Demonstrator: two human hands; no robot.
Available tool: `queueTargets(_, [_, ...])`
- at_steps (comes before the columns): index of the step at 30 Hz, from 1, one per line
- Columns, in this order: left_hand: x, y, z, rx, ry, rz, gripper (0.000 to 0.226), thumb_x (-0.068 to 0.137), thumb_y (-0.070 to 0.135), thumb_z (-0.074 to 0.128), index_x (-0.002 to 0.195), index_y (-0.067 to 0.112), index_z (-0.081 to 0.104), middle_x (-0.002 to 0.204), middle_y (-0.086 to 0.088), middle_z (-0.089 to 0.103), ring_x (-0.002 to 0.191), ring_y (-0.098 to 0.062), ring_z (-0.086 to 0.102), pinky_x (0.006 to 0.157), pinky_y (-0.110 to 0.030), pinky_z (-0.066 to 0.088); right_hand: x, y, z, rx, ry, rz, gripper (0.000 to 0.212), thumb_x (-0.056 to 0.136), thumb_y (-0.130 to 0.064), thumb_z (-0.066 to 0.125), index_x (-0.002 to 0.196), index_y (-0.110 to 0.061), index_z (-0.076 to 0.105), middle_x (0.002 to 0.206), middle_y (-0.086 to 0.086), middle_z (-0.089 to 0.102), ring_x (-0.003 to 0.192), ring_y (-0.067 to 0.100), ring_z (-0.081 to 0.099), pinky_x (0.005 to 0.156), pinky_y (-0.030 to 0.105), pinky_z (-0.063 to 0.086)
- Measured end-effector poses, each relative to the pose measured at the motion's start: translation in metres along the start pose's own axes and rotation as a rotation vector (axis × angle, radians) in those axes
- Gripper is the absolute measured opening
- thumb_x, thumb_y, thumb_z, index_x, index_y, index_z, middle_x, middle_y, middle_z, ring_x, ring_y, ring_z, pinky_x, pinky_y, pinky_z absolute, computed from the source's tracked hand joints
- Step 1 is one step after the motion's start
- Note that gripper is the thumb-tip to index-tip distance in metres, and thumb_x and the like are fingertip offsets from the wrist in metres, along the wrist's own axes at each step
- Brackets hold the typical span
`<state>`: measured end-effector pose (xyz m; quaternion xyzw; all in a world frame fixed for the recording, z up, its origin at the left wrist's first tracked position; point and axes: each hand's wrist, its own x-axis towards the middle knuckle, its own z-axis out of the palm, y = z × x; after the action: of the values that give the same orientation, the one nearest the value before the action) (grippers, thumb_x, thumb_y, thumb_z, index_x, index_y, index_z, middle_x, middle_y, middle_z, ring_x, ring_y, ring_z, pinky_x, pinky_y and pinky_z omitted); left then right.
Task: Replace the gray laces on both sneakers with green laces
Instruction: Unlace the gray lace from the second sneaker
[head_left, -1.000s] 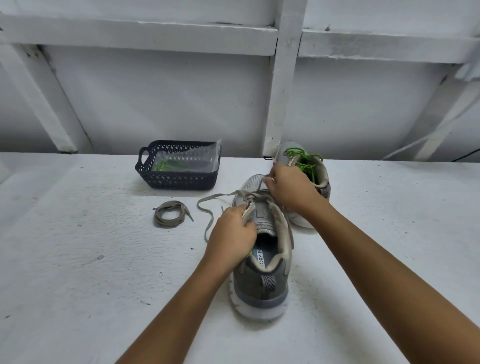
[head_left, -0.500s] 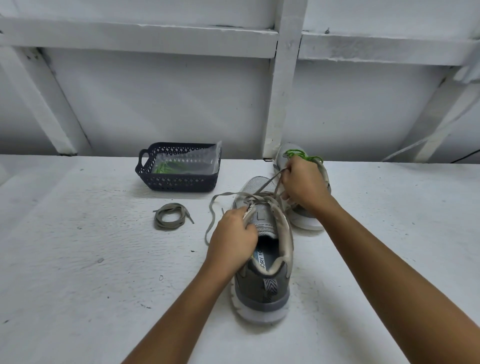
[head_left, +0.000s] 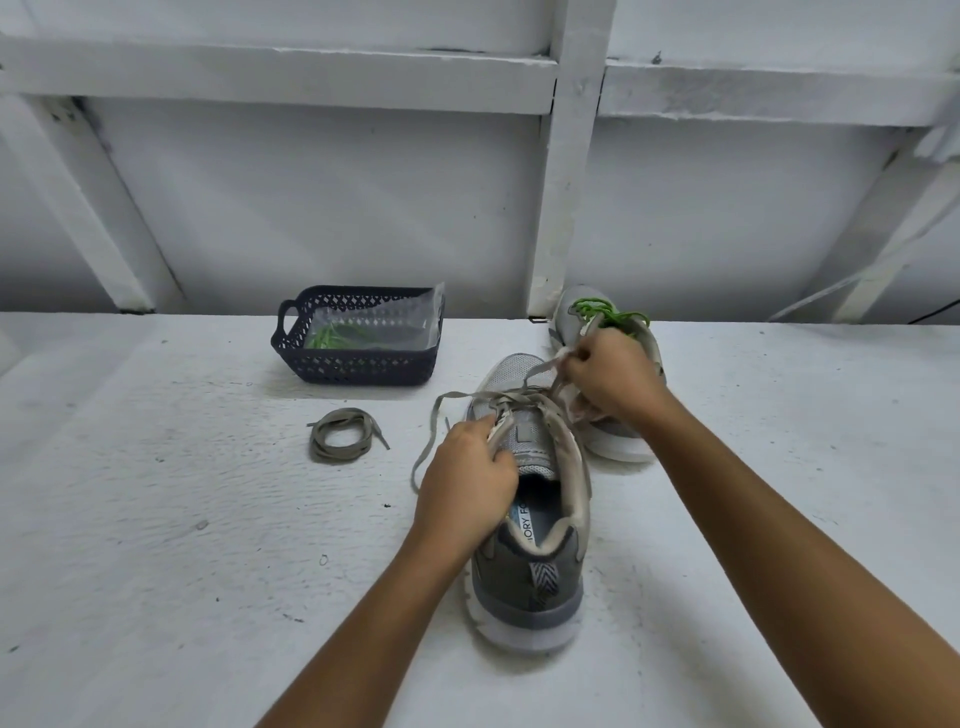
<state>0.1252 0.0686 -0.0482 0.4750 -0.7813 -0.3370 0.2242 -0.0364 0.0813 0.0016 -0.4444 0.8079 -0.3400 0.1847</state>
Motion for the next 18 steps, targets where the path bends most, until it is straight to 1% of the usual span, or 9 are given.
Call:
queueTargets(2, [0.0,0.001,0.0,-0.003,0.002,0.003,0.043,0.091,0.014,0.045,0.133,0.017,0.051,0.129,-0.007,0.052,0.111,-0.025,0.052,0.088,-0.032,0.041,0.003,-0.005,-0.011,0.145,0.081,0.029,0.031,0.094,-0.009,0.045,0.066,-0.011,0.057,0.05,0.004,0.059,0.032,0.008,0.054,0.036,0.021,0.047])
queueTargets(5, [0.0,0.001,-0.001,-0.001,-0.002,0.0,0.043,0.091,0.015,0.045,0.133,0.017,0.051,0.129,-0.007,0.052,0.111,-0.025,0.052,0.088,-0.033,0.041,0.006,-0.011,-0.017,0.309,0.141,0.08,0.032,0.096,-0.017,0.046,0.068,-0.012,0.058,0.059,0.007,0.061,0.037,0.011,0.056,0.042,0.026,0.051])
queueTargets(6, [0.0,0.001,-0.001,-0.002,-0.005,-0.001,0.043,0.091,0.015,0.045,0.133,0.016,0.051,0.129,-0.007,0.052,0.111,-0.025,0.052,0.088,-0.033,0.042,0.006,-0.011,-0.015,0.309,0.106,0.096,0.03,0.096,-0.02,0.046,0.071,-0.01,0.058,0.061,0.007,0.061,0.038,0.012,0.057,0.041,0.025,0.05])
queueTargets(8, [-0.001,0.001,-0.001,-0.001,-0.01,0.0,0.042,0.09,0.015,0.045,0.131,0.015,0.052,0.128,-0.007,0.053,0.11,-0.025,0.052,0.088,-0.033,0.042,0.004,-0.007,-0.008,0.256,-0.041,0.125,0.03,0.096,-0.028,0.051,0.081,-0.004,0.06,0.067,0.01,0.063,0.043,0.016,0.058,0.04,0.024,0.05])
queueTargets(10, [-0.001,0.002,-0.002,-0.002,-0.009,0.001,0.042,0.09,0.014,0.045,0.132,0.016,0.052,0.129,-0.007,0.053,0.112,-0.026,0.051,0.089,-0.032,0.041,0.001,-0.002,-0.001,0.142,-0.204,0.134,0.038,0.092,-0.034,0.059,0.087,0.003,0.063,0.068,0.013,0.06,0.05,0.021,0.057,0.04,0.021,0.047])
queueTargets(12, [-0.001,0.002,-0.002,-0.002,-0.007,0.006,0.042,0.09,0.014,0.046,0.131,0.016,0.053,0.128,-0.007,0.053,0.113,-0.026,0.051,0.088,-0.03,0.04,-0.001,0.001,0.002,0.032,-0.256,0.105,0.034,0.09,-0.027,0.063,0.079,0.005,0.064,0.061,0.013,0.057,0.051,0.022,0.054,0.037,0.017,0.042])
queueTargets(14, [-0.001,0.003,-0.002,-0.002,-0.005,0.008,0.041,0.09,0.014,0.046,0.131,0.016,0.053,0.127,-0.008,0.053,0.112,-0.025,0.051,0.086,-0.03,0.039,0.0,0.002,0.002,-0.005,-0.237,0.094,0.029,0.09,-0.017,0.061,0.068,0.002,0.063,0.053,0.013,0.054,0.044,0.021,0.047,0.037,0.017,0.035])
queueTargets(16, [-0.001,0.002,-0.002,-0.003,-0.008,0.007,0.041,0.091,0.014,0.045,0.131,0.016,0.053,0.127,-0.008,0.053,0.112,-0.025,0.051,0.087,-0.03,0.04,0.002,0.0,0.001,-0.049,-0.228,0.1,0.027,0.09,-0.009,0.057,0.071,0.009,0.064,0.053,0.015,0.054,0.042,0.021,0.045,0.038,0.018,0.033])
queueTargets(18, [-0.001,0.002,-0.001,-0.003,-0.012,0.004,0.043,0.09,0.014,0.045,0.133,0.017,0.051,0.129,-0.007,0.053,0.114,-0.025,0.051,0.089,-0.03,0.04,0.004,-0.003,-0.002,-0.042,-0.252,0.123,0.024,0.089,-0.004,0.053,0.076,0.013,0.063,0.06,0.02,0.056,0.044,0.023,0.049,0.04,0.019,0.034])
